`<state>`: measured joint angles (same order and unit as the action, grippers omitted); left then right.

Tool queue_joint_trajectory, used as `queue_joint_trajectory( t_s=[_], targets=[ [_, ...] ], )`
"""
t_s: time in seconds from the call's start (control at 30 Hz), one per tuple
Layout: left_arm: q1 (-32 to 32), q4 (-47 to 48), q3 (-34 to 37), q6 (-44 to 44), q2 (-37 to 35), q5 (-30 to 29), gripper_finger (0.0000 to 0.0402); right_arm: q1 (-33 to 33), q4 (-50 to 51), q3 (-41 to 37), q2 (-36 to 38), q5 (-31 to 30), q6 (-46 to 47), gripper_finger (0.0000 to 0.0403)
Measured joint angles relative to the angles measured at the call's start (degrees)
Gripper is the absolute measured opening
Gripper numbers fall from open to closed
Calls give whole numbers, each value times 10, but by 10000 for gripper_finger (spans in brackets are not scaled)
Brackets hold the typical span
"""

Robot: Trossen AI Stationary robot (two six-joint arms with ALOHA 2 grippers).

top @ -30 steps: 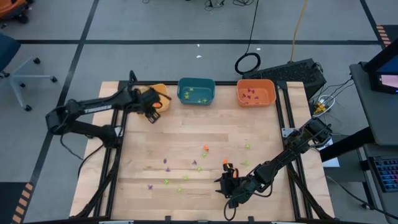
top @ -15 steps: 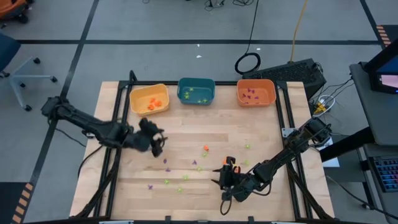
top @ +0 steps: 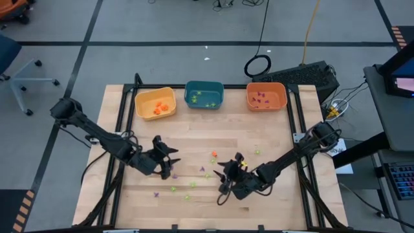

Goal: Sort Halloween decoration
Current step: Put the orange skeleton toy into the yellow bin

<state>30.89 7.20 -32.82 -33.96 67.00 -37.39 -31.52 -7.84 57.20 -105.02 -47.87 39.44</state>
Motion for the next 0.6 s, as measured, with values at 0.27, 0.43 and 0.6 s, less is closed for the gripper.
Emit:
queue_joint_trajectory(
  t_s=[0.27, 0.43, 0.6],
  targets=[
    [0, 0, 0, 0, 23, 4, 184, 53, 10, 0, 0, 17, 4, 164],
    [0, -2, 0, 0, 23, 5, 184, 98, 66, 1, 0, 45, 103, 164],
    [0, -4, 0, -1, 23, 7, 184, 110, 136, 0, 0, 45, 169, 164]
  ],
)
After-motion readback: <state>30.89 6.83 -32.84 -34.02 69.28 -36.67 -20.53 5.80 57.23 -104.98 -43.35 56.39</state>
